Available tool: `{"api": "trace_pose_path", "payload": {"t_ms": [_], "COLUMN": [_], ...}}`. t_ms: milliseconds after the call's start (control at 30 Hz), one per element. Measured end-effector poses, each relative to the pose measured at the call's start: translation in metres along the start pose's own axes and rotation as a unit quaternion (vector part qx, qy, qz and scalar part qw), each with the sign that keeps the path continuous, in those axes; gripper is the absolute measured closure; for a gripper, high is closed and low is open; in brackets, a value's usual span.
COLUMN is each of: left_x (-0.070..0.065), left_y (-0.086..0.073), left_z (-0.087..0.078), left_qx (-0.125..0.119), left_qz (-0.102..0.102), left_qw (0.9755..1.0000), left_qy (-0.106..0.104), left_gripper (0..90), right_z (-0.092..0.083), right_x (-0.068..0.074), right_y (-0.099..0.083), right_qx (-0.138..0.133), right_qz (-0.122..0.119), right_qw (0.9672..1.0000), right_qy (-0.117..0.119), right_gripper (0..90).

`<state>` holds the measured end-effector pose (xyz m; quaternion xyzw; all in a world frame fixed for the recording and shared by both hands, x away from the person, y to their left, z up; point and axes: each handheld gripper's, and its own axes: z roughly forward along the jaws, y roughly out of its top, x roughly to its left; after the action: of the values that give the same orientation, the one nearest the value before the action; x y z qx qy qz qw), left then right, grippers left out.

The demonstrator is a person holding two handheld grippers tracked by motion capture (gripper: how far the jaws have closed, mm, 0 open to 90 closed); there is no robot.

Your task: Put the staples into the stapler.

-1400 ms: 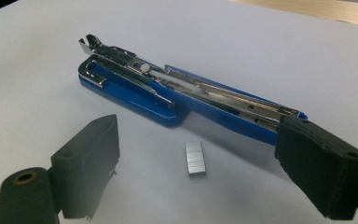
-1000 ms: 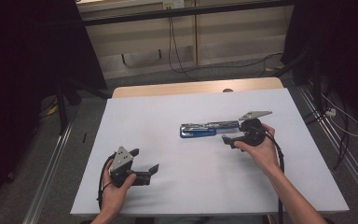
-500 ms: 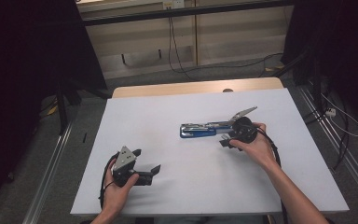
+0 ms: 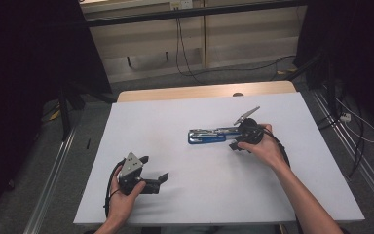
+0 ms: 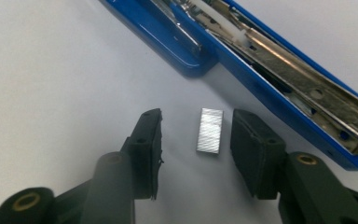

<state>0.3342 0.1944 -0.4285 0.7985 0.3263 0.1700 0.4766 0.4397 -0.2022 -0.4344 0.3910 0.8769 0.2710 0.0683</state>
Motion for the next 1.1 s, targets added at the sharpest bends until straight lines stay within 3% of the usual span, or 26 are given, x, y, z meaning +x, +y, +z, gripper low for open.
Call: {"api": "trace_pose_path", "payload": {"t_ms": [467, 700, 1000, 1100], "left_x": [0.0002, 0.0004, 0.0005, 0.0002], "left_y": [0.0006, 0.0001, 0.0002, 0.0002], "left_z": [-0.0011, -0.0012, -0.0013, -0.0024], "left_qx": [-0.005, -0.004, -0.002, -0.009], "left_qz": [-0.002, -0.002, 0.003, -0.008], "left_qw": [1.0, 1.0, 1.0, 0.9999], "left_qy": [-0.002, 0.0, 0.003, 0.005], "left_gripper": [4.6, 4.6, 4.6, 4.2], "right_z": [0.0032, 0.0032, 0.0034, 0.0031], "right_x": [-0.0015, -0.0024, 0.0006, 0.0035], "right_y": [0.0059, 0.0056, 0.0074, 0.0053], "right_qx": [0.02, 0.021, 0.028, 0.02], "right_qz": [-0.012, 0.001, -0.005, -0.008], "right_qw": [0.9996, 0.9997, 0.9993, 0.9992], "right_qy": [-0.018, -0.014, -0.022, -0.033], "right_gripper": [77.9, 78.7, 79.2, 79.2]}}
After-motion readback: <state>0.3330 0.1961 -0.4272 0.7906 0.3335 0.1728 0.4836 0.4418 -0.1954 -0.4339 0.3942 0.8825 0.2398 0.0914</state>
